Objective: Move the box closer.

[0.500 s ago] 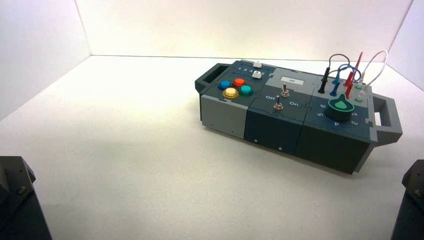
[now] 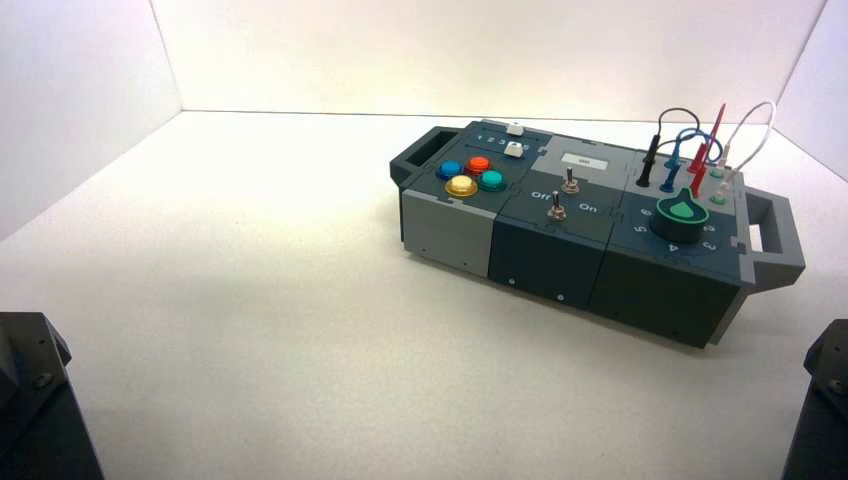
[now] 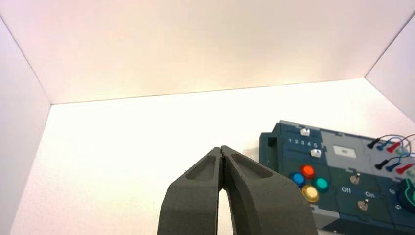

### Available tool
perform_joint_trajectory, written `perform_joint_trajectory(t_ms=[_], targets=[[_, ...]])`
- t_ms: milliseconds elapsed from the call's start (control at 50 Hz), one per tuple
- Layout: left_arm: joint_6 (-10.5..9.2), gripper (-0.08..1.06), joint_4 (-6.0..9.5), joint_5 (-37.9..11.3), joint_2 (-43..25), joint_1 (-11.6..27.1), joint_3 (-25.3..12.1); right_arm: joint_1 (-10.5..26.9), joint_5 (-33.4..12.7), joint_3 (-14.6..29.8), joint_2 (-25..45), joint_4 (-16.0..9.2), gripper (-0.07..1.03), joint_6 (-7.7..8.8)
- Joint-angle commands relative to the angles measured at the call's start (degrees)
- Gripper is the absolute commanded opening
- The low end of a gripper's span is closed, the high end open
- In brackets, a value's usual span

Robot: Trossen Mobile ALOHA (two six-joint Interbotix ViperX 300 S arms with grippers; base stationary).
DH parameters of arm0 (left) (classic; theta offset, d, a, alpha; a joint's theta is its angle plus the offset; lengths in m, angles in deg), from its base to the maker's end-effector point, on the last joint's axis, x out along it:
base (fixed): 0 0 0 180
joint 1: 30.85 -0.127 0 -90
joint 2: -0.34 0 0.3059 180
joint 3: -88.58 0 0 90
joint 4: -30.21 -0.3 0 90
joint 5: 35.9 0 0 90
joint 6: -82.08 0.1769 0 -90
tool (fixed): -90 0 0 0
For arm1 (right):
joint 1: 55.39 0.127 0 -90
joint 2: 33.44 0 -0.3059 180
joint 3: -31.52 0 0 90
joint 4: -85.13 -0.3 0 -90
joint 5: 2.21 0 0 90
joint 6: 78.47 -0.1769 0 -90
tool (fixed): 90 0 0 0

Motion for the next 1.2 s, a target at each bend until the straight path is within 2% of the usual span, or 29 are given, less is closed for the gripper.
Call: perform_joint_trajectory(t_ms=[20,140,220,380,520,720,880,1200], targets=[[1.23,-0.03,0.09,0.62,-7.47,0.7,-6.06,0.18,0.09,1.41,2.99,-0.09,-0.02,-0.09],[3.69,-0.03,0.0,2.2,-16.0,2.99,-11.6,0.0,-0.09,2.37,7.12,-0.09,-0.02,-0.97],[6.15,-0.03,0.0,3.34,-23.47,5.27,-17.14,-0.26,0.26,3.34,10.02,-0.09,-0.02,-1.67],[9.32,-0.03,0.09,4.13,-37.44,8.09,-27.69,-0.88,0.97,5.8,14.68,-0.09,-0.02,-2.9],[10.81,-0.03,0.09,4.48,-48.34,9.14,-36.56,-3.25,2.2,7.91,17.31,0.0,-0.02,-3.25],[13.45,-0.03,0.26,4.31,-62.58,9.49,-48.6,-8.7,3.78,9.05,21.97,0.0,-0.02,-3.34],[14.77,-0.03,0.44,2.99,-71.54,10.02,-57.13,-10.81,6.42,9.4,27.95,-0.09,-0.02,-3.25],[15.29,-0.03,0.7,-2.9,-86.84,11.34,-73.74,-11.51,9.58,12.39,40.43,-0.09,-0.02,-3.25]])
